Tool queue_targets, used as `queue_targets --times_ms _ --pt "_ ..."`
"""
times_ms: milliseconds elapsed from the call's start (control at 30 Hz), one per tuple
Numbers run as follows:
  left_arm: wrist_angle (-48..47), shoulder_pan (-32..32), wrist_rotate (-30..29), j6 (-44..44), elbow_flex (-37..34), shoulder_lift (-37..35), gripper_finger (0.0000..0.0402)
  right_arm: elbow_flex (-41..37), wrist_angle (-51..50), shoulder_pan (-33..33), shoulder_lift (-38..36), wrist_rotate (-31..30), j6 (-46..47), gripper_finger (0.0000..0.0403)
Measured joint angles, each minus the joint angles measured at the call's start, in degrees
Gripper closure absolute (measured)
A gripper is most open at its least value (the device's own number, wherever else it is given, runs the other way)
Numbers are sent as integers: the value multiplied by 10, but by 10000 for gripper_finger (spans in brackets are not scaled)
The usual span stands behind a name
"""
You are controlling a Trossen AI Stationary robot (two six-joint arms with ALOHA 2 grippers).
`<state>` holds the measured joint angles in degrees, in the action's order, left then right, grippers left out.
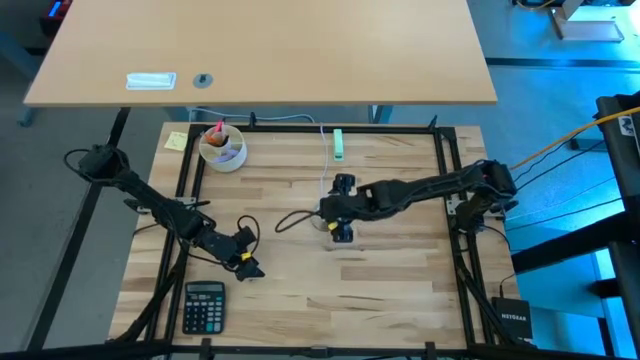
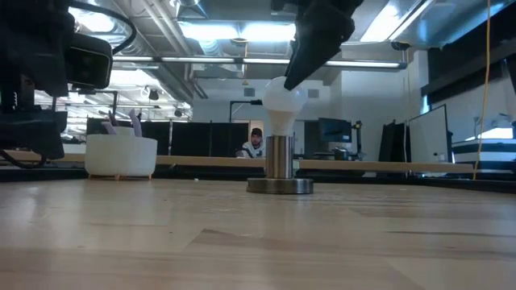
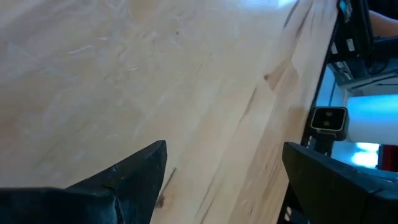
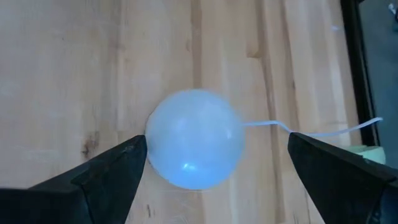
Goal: Screw lightbulb
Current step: Insert the lightbulb into the lamp
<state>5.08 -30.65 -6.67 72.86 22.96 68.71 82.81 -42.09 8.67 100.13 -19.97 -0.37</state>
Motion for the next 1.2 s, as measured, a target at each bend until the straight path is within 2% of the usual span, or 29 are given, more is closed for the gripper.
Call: queue_targets --times_ms 333,833,933,1200 --pt "-1 0 -1 2 0 0 92 -1 5 -1 33 15 -27 8" --pt "-1 0 -1 5 0 0 92 -1 16 -1 40 -19 -25 9" --pt "-2 0 -1 5 0 0 92 -1 16 -1 40 -19 -25 25" --pt "-2 0 -1 4 0 0 92 -1 18 -1 40 -19 -24 105"
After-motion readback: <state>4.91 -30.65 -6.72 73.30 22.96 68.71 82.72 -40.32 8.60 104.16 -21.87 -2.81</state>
